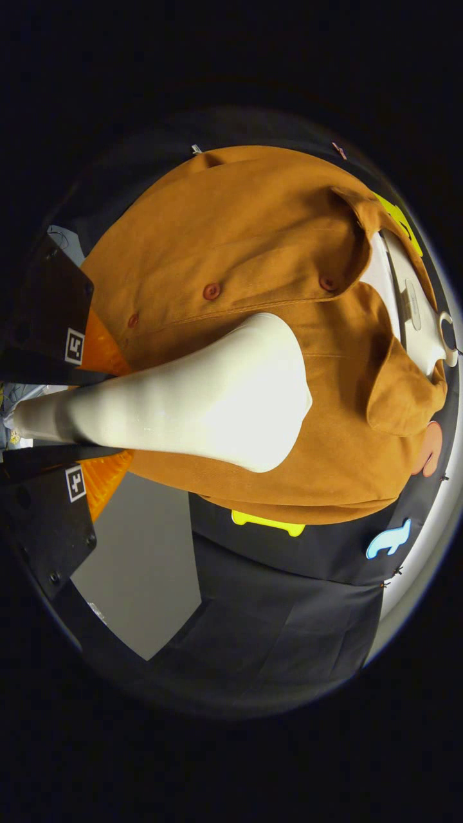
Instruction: Iron the clothes twice with a garment steamer, once on the left side and once on the right side.
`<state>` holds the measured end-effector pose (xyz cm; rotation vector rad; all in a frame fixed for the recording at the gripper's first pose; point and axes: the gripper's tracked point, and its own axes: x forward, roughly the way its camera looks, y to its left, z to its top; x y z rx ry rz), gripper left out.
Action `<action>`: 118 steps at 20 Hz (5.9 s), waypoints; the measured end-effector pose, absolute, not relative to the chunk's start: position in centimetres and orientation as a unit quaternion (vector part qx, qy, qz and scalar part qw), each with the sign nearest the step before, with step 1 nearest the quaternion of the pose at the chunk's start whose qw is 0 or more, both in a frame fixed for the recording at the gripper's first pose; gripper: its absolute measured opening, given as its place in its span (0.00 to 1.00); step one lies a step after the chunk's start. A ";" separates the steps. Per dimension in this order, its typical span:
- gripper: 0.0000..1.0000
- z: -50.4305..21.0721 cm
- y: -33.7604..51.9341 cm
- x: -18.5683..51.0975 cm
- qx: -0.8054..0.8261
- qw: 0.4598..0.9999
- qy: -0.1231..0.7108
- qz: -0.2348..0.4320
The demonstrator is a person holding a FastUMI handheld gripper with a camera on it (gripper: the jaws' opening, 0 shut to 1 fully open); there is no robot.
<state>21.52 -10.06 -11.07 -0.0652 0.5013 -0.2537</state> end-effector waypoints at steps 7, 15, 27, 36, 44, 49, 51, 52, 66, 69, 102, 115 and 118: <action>0.42 -14.6 -10.2 20.4 -0.026 0.949 0.287 -0.126; 0.42 -18.9 -10.8 18.7 -0.017 0.935 0.332 -0.124; 0.42 -20.3 -12.3 15.6 0.019 0.931 0.346 -0.118; 0.42 -10.7 -7.4 16.8 -0.010 0.968 0.241 -0.071; 0.42 -4.9 2.2 19.1 -0.019 0.986 0.167 0.012; 0.42 -5.4 5.4 20.7 -0.025 0.985 0.171 0.020; 0.42 -5.9 6.1 21.4 -0.028 0.984 0.176 0.013; 0.42 -6.1 6.2 21.7 -0.029 0.984 0.177 0.007; 0.42 -11.7 5.9 22.2 -0.045 0.968 0.236 -0.070; 0.42 -13.9 5.4 22.0 -0.049 0.961 0.260 -0.078; 0.42 -23.2 2.7 12.0 -0.040 0.925 0.370 -0.079; 0.42 -13.5 -3.1 9.5 -0.032 0.953 0.273 -0.127; 0.42 -10.9 -5.0 9.2 -0.030 0.961 0.244 -0.126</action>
